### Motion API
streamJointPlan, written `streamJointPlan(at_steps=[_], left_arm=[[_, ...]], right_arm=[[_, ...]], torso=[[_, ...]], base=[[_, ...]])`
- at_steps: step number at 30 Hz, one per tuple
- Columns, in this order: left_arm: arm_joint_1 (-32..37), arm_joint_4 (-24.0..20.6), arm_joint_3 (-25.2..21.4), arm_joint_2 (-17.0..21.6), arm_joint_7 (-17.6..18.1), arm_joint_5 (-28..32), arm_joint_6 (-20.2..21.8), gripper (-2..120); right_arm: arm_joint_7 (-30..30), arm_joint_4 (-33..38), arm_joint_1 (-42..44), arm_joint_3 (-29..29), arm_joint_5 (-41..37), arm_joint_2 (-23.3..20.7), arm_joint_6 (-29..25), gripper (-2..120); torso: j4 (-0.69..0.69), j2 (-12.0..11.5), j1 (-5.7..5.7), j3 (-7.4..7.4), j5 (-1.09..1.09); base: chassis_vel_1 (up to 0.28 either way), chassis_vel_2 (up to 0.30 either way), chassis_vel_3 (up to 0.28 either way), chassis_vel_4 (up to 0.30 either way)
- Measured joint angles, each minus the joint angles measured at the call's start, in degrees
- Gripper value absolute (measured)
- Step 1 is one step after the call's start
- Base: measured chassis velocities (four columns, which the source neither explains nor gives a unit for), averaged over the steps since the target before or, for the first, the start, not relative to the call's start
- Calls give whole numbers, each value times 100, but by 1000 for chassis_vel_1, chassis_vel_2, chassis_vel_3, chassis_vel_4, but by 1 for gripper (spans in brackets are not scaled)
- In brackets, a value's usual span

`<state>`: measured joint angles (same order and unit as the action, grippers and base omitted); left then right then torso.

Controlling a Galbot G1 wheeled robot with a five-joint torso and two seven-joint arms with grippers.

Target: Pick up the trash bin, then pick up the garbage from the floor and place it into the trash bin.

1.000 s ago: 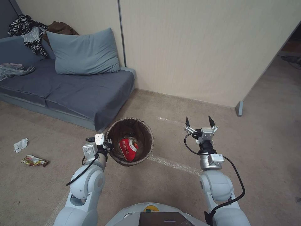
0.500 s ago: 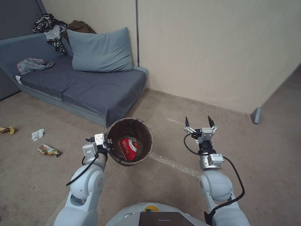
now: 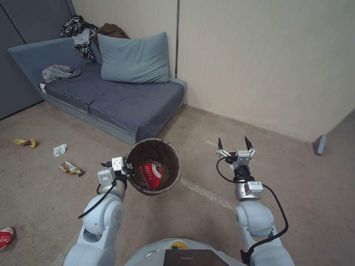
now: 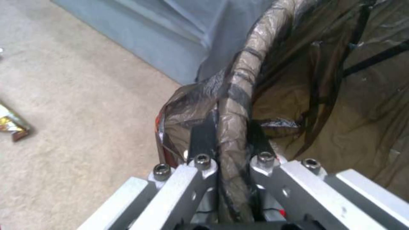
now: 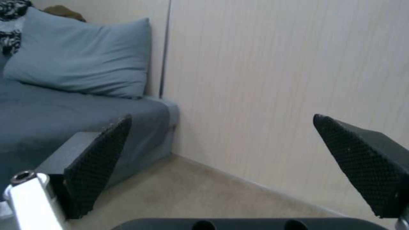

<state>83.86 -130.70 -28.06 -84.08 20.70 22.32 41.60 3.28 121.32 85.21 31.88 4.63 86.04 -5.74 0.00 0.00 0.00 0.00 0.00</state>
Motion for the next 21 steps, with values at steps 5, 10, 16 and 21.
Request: streamJointPlan(at_steps=[5,10,16,21], left_arm=[[2,-2,6,0,0,-2,-2,2],[5,-1,15,-2,0,-3,-5,2],[4,-2,13,-4,0,-2,-9,2],[4,-6,8,-3,1,2,-13,2]], right_arm=[[-2,10,0,0,2,-5,0,100],[-2,12,9,0,6,-10,1,100],[-3,13,-6,-19,10,-20,17,100],[-3,15,-16,-45,19,-22,36,100]], torso=[[0,0,0,0,0],[0,0,0,0,0],[0,0,0,0,0],[0,0,0,0,0]], base=[[51,51,40,46],[25,30,24,38],[43,41,39,36],[55,55,50,52]])
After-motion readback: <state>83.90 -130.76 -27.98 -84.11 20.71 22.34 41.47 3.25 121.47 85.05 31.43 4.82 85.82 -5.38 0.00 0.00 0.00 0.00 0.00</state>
